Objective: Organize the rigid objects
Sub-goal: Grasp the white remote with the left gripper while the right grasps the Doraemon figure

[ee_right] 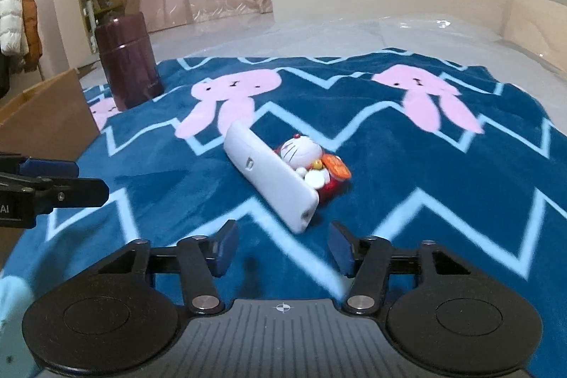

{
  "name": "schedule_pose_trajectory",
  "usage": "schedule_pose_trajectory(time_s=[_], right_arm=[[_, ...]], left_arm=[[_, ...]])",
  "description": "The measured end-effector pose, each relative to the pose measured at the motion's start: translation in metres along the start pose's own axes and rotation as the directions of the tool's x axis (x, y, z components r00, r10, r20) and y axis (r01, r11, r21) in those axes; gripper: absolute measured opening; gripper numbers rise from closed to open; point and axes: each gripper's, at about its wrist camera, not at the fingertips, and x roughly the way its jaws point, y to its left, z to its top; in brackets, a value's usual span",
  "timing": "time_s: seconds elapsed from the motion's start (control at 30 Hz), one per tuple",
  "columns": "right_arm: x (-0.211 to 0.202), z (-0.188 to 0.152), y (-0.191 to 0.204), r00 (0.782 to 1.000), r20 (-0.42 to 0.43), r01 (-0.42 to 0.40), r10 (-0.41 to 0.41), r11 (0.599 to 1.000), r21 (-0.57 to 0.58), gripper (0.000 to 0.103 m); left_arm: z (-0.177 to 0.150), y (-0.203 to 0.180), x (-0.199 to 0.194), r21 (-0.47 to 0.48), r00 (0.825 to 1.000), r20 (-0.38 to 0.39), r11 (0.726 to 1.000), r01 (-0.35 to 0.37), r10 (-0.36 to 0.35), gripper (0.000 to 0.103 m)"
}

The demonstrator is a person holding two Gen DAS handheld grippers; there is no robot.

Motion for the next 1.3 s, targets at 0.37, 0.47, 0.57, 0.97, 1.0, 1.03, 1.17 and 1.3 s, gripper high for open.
schedule_pose_trajectory(time_s=[0.37,0.47,0.57,0.97,1.0,1.03,1.17,1.3], right_arm=[[0.003,0.002,0.020,0.999,0.013,-0.051,0.051,0.997,-0.049,0.006],[-0.008,-0.002,0.038,0.989,0.009,-0.145,0.147,0.984,-0.100,0.005],[-0.018,-0.008,0.051,0.976,-0.013,-0.215,0.215,0.965,-0.149,0.006],[-0.024,-0.019,0.017,0.998,0.033,0.057,-0.053,0.990,-0.131,0.058],[-0.023,-0.021,0.012,0.997,0.030,0.075,-0.072,0.990,-0.117,0.059],[-0.023,-0.022,0.007,0.996,0.026,0.086,-0.084,0.991,-0.105,0.060],[-0.025,-0.027,-0.007,0.995,0.028,0.102,-0.100,0.993,-0.065,0.060],[-0.023,-0.023,-0.009,0.994,0.044,0.102,-0.099,0.993,-0.067,0.061]], left_arm=[[0.000,0.012,0.015,-0.035,1.000,-0.003,0.999,-0.014,0.014,0.065],[-0.001,0.014,0.014,-0.061,1.000,-0.009,0.998,-0.001,0.000,0.065],[0.000,0.012,0.013,-0.072,1.000,-0.004,0.997,0.025,-0.025,0.066],[0.008,-0.029,0.063,-0.063,0.999,-0.028,0.997,0.042,-0.044,0.066],[0.009,-0.032,0.069,-0.062,0.999,-0.032,0.997,0.035,-0.038,0.066],[0.010,-0.036,0.077,-0.059,0.999,-0.041,0.998,0.025,-0.027,0.066],[0.008,-0.046,0.102,0.004,0.996,-0.079,0.999,-0.052,0.052,0.063],[0.003,-0.041,0.091,0.076,0.994,-0.072,0.994,-0.078,0.083,0.041]])
